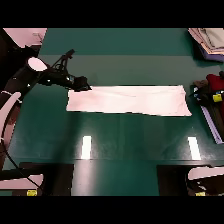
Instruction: Fold the shirts.
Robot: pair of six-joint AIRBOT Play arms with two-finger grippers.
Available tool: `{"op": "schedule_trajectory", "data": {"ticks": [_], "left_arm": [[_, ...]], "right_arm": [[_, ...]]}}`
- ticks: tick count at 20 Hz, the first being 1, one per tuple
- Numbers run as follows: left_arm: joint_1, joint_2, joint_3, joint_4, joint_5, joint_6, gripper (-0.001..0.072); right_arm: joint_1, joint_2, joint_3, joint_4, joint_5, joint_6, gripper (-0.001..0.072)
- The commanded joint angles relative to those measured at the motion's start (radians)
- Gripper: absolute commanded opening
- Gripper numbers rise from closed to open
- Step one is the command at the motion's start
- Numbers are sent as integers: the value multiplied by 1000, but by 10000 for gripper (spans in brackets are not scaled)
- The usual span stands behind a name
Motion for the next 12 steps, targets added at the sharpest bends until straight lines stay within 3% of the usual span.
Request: {"op": "schedule_trajectory", "data": {"ticks": [1,8,12], "left_arm": [[-68,-1,1,2,22,0,34],[-119,-1,1,1,31,-10,34],[-119,-1,1,2,65,-13,26]], "right_arm": [[-7,-62,-40,105,-5,-61,693],[6,-137,-39,234,25,-106,692],[48,-136,-39,221,24,-124,685]]}}
